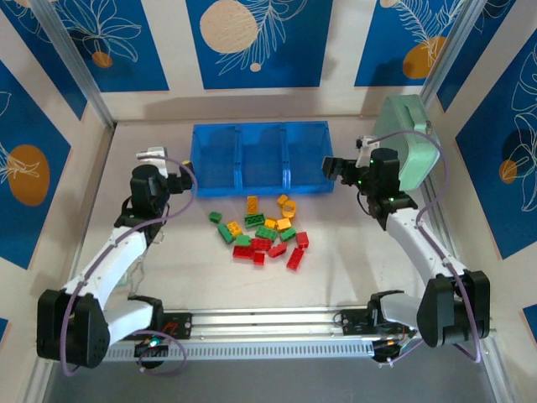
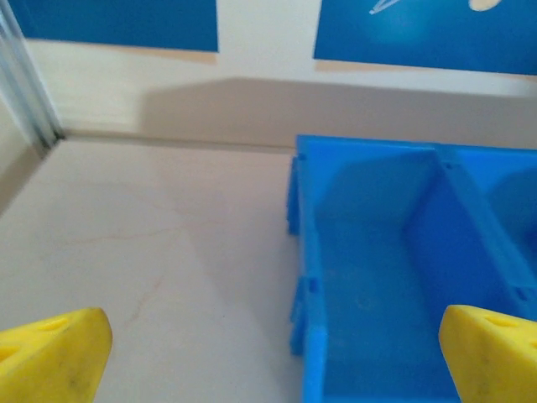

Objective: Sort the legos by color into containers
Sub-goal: Pick up the lego from the center of the table.

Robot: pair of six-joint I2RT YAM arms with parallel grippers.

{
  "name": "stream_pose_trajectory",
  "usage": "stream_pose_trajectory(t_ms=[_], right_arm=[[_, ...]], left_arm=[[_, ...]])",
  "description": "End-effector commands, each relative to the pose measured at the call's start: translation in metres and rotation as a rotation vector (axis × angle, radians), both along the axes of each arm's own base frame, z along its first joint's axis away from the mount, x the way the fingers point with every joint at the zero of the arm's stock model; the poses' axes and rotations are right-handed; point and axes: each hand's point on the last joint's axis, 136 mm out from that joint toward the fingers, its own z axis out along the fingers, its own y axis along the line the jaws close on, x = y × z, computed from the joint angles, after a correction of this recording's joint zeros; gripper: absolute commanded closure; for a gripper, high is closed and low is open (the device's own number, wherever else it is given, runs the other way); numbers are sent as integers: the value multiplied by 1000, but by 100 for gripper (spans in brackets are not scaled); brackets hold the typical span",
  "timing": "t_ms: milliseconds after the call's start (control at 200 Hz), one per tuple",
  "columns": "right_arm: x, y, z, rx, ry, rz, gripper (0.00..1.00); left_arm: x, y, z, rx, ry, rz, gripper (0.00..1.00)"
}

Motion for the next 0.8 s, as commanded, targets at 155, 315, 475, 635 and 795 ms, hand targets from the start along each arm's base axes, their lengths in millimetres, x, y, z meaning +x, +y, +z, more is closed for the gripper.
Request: stream_pose_trajectory(t_ms=[155,315,475,635,795], right_arm=[[-59,11,-53,101,263,-112,1],[-73,26,-49,139,334,-31,1],[-89,41,-42,117,317,34,1],[-102,50,-47,99,341,72,1],[-112,61,-56,76,376,95,2]], left_arm=[[-51,-49,-38,-108,342,-186,0],[-64,-65,-31,-305,260,-244,0],[-66,-76,-63,-351,411,-249,5],[-72,-82,-95,-268,571,-210,11],[-80,-95,-113,-216,644,-204,17]])
